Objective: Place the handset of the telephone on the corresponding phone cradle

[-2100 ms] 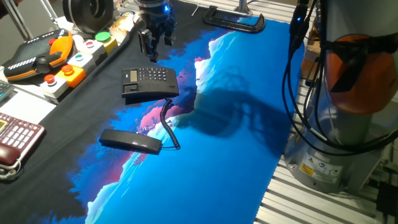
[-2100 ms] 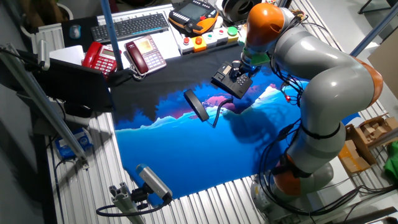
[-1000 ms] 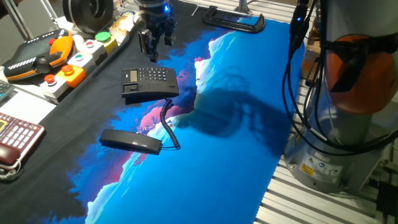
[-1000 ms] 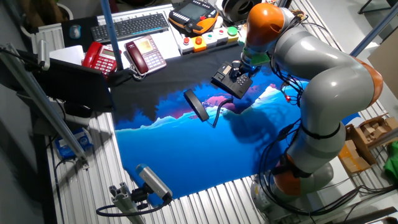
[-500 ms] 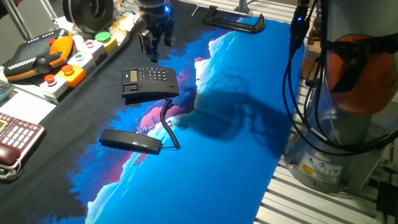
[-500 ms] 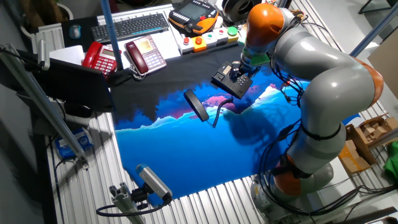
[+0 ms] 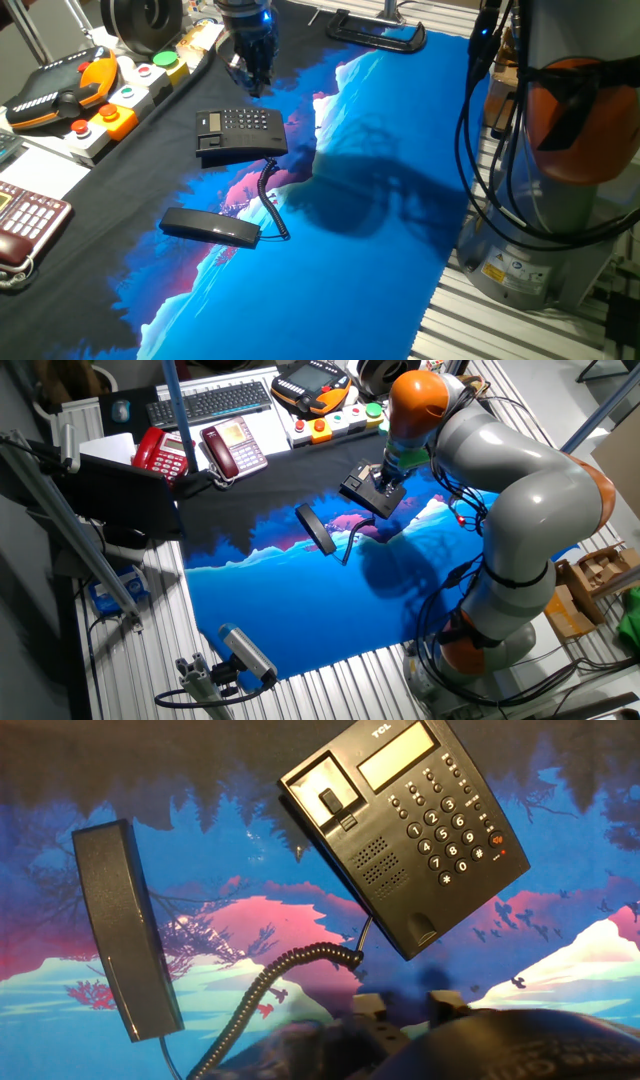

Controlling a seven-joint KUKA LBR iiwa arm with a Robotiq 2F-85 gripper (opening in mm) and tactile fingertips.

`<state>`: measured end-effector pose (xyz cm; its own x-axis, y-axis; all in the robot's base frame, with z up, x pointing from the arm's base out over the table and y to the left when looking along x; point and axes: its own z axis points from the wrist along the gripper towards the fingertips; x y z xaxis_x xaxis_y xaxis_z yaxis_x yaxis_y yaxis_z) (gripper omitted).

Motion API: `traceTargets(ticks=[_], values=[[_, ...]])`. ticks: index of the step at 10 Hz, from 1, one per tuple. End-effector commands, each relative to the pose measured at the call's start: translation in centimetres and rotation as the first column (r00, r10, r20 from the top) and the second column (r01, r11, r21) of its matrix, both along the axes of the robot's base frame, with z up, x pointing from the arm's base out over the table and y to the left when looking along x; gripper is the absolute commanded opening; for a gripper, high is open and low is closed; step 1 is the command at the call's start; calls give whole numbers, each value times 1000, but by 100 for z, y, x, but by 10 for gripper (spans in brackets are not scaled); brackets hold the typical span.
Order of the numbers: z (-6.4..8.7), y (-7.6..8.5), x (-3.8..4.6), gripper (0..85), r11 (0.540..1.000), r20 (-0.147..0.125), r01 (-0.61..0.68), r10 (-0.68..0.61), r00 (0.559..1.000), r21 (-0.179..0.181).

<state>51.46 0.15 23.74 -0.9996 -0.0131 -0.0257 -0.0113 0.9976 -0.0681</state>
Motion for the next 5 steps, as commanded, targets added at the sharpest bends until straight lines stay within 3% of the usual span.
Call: traceTargets(ticks=[1,5], values=[[-3,0,1,7,1000,0,0,0,1000,0],[-39,-11,28,7,1000,3,-9,9,1000,6]])
